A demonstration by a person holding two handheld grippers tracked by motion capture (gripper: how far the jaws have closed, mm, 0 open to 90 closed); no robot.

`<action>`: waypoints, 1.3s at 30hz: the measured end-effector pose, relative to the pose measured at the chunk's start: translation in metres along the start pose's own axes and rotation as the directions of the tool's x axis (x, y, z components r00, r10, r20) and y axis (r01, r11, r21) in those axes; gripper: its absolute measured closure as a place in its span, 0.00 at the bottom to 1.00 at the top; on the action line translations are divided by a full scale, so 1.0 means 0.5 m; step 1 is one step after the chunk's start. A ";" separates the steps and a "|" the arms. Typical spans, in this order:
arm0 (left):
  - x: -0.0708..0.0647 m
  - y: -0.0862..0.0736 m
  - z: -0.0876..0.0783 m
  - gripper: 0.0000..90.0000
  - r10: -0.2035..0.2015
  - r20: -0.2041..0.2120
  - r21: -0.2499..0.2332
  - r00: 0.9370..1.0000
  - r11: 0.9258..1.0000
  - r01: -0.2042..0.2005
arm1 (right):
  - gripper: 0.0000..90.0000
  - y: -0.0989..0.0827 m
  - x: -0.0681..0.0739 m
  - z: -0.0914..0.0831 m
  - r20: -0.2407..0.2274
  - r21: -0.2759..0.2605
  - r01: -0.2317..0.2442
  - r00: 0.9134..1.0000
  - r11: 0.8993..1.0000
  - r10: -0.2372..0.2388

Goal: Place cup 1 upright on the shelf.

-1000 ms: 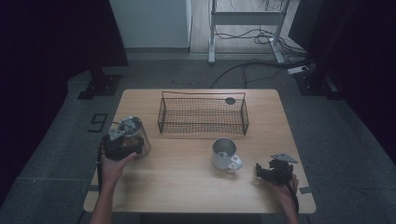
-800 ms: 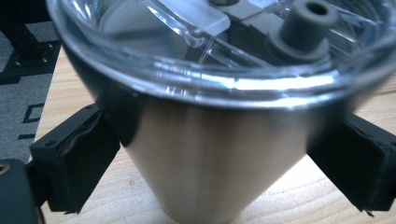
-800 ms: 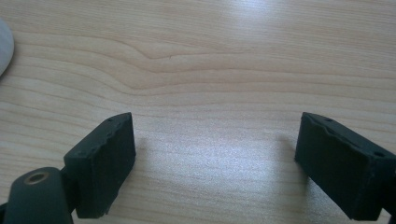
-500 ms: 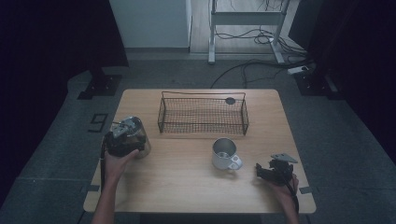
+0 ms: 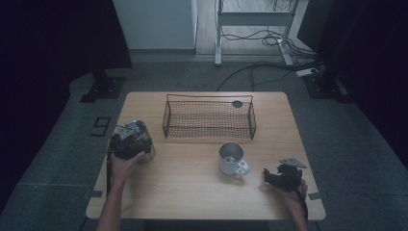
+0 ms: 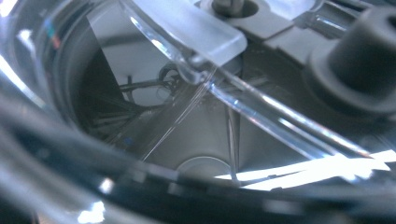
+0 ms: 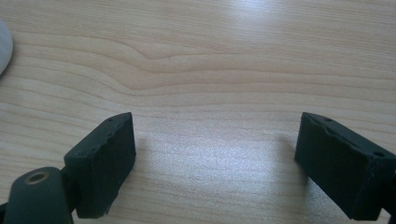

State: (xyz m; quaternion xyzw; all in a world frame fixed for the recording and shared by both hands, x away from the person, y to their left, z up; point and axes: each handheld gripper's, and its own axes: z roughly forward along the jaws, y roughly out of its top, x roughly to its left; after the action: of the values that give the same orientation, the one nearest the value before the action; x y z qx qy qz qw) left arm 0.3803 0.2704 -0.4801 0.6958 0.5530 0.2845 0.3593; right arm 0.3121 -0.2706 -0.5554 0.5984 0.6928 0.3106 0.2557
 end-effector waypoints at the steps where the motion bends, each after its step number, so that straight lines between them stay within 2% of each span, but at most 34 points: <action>1: 0.000 0.000 0.000 0.03 0.000 0.001 -0.002 1.000 1.000 0.000 | 0.13 0.000 0.000 0.000 0.000 0.000 0.000 1.000 1.000 0.000; 20: 0.000 -0.004 0.000 0.04 0.000 -0.001 -0.019 1.000 1.000 0.000 | 0.14 0.000 0.000 0.000 0.002 -0.001 -0.001 1.000 1.000 0.001; 26: 0.002 -0.002 -0.002 0.04 -0.027 0.011 -0.017 1.000 0.999 0.028 | 0.14 0.000 0.000 0.000 0.002 -0.001 -0.001 1.000 1.000 0.001; 31: 0.002 -0.001 -0.005 0.04 -0.025 0.007 -0.018 1.000 1.000 0.026 | 0.14 0.000 0.000 0.000 0.003 -0.001 -0.001 1.000 1.000 0.001; 39: -0.004 0.021 -0.023 0.04 -0.010 -0.003 -0.047 1.000 0.999 0.010 | 0.14 0.000 0.000 0.000 0.003 -0.001 0.000 1.000 1.000 0.000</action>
State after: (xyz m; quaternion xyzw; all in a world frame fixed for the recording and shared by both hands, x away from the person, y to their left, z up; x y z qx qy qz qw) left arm 0.3766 0.2694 -0.4650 0.6839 0.5501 0.2967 0.3763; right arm 0.3121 -0.2706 -0.5553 0.5990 0.6921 0.3100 0.2570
